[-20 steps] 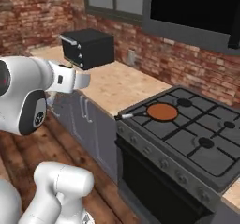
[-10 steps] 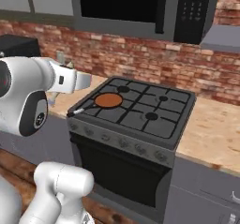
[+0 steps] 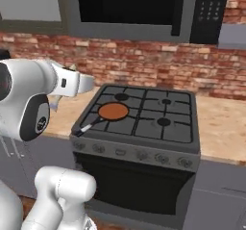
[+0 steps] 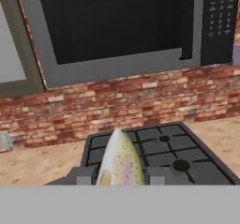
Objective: Retrieve the fish from the fridge and place it on the saucepan with marinade on the stove.
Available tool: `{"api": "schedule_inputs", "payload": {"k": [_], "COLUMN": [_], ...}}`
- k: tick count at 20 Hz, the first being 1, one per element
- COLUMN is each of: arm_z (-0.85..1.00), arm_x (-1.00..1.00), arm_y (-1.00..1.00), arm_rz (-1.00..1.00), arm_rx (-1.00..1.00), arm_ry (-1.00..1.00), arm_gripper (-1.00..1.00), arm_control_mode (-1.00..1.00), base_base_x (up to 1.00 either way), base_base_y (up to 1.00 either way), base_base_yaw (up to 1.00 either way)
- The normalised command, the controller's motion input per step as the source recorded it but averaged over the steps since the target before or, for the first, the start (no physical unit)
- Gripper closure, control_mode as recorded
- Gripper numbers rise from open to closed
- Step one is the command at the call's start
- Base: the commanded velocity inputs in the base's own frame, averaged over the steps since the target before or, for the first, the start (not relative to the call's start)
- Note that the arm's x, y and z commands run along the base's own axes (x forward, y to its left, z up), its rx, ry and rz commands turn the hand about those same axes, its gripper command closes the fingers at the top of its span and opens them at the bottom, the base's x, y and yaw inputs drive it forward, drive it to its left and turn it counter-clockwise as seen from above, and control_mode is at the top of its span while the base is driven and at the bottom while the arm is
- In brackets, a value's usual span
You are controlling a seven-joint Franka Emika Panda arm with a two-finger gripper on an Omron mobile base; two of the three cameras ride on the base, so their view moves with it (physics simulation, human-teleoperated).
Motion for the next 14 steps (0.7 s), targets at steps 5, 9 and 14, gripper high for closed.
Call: {"api": "schedule_inputs", "payload": {"k": [5, 9, 14], "arm_z": [0.0, 0.0, 0.0], "arm_x": [0.0, 0.0, 0.0], "arm_y": [0.0, 0.0, 0.0], "arm_rz": [0.0, 0.0, 0.0], "arm_rx": [0.0, 0.0, 0.0], "arm_ry": [0.0, 0.0, 0.0], "arm_gripper": [1.0, 1.0, 1.0], "arm_control_mode": [1.0, 1.0, 1.0], "base_base_x": [0.53, 0.47, 0.52], "base_base_y": [0.76, 0.11, 0.02], "base_base_yaw": [-0.26, -0.07, -0.02]}}
